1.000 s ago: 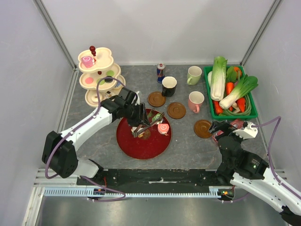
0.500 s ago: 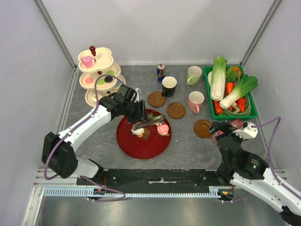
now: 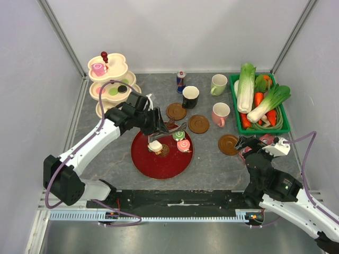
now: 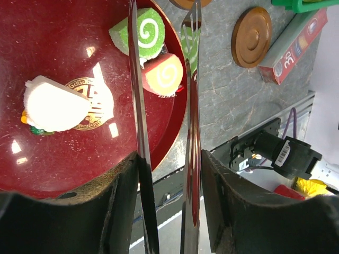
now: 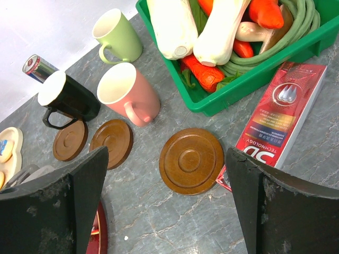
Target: Serve the afternoon tea
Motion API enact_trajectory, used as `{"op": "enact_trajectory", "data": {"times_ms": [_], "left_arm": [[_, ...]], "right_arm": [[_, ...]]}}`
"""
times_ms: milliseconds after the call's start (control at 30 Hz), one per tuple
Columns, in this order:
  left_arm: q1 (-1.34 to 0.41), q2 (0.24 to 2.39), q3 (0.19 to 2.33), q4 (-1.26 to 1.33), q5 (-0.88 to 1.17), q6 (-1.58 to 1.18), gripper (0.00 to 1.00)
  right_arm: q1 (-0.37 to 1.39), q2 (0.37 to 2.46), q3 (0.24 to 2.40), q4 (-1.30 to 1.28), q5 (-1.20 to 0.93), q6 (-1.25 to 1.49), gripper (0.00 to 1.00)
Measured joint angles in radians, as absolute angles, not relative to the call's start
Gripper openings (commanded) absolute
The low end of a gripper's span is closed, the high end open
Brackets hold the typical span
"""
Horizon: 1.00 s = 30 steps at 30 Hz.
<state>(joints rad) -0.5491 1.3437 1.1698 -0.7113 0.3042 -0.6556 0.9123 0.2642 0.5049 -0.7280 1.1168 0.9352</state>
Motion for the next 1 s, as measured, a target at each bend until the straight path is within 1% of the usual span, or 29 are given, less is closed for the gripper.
{"op": "enact_trajectory", "data": {"times_ms": [233,667,800,1000], "left_arm": [[-0.549,1.382,1.178,-0.726,0.342,-0.639,0.56],[-0.552,1.462,1.205,-0.761,0.342,-0.600,0.55],[-0.561,1.481,1.224,-0.777,0.340,-0.592,0.53],[-0.567,1.490,1.239,-0.784,0.337,-0.589,0.49]], "right_arm": [[0.912,0.264,0.505,-0.728,1.117,0.935,0.98],[0.912,0.264,0.505,-0.728,1.117,0.935,0.98],[0.912,0.264,0.505,-0.728,1.117,0.935,0.98],[0.912,0.262,0.504,-0.728,1.117,0.936,0.98]]}}
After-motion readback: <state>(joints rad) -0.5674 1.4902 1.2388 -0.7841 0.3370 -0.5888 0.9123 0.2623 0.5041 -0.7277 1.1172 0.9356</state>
